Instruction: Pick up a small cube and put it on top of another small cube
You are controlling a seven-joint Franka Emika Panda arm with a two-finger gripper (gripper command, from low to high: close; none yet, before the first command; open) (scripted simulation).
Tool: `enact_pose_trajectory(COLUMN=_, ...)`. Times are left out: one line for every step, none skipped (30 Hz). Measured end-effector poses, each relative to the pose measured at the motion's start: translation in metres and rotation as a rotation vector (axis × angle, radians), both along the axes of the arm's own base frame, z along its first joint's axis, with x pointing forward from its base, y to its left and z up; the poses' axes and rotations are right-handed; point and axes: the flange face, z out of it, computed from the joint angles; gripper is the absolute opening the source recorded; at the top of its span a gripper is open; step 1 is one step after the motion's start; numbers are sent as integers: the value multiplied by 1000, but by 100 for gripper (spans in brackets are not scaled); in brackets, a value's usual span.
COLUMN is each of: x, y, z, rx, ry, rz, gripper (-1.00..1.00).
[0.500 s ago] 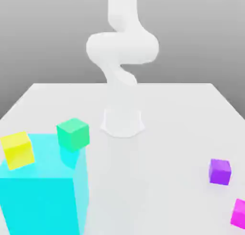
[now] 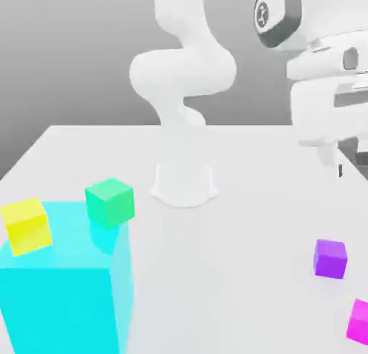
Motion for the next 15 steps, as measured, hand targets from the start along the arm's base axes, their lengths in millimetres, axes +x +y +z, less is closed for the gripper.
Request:
enact_pose_trajectory(x=-10, y=10, z=-21, rx=-19, ry=26, rz=52, gripper=0)
enact_pose_trajectory(x=-22, y=22, z=-41, rx=-39, ry=51, rz=109, gripper=0)
enact_pose_trajectory(x=-38, y=36, z=-61, rx=-58, ry=76, rz=177, gripper=0)
enact_pose_trajectory(x=-51, y=45, z=-81, rx=-78, ry=101, rz=233, gripper=0)
enact_pose_trajectory(x=-66, y=52, z=-100, rx=-97, ry=126, rz=288, gripper=0)
enact_pose_trajectory(x=-79, y=56, z=-119, rx=-115, ry=152, rz=337, gripper=0)
enact_pose_trajectory(x=-92, y=59, z=-137, rx=-132, ry=176, rz=379, gripper=0)
enact_pose_trajectory(x=-97, y=59, z=-151, rx=-139, ry=188, rz=398, gripper=0)
enact_pose_trajectory(x=-99, y=60, z=-163, rx=-142, ry=194, rz=407, gripper=0)
enact_pose_trajectory(x=-100, y=60, z=-175, rx=-144, ry=197, rz=411, gripper=0)
enact_pose_trajectory(x=-101, y=60, z=-186, rx=-144, ry=199, rz=413, gripper=0)
enact_pose_trajectory(x=-101, y=60, z=-197, rx=-145, ry=199, rz=415, gripper=0)
enact_pose_trajectory(x=-102, y=60, z=-208, rx=-145, ry=200, rz=415, gripper=0)
enact_pose_trajectory(x=-102, y=59, z=-215, rx=-146, ry=200, rz=416, gripper=-100)
enact_pose_trajectory(x=-102, y=59, z=-215, rx=-146, ry=200, rz=416, gripper=-100)
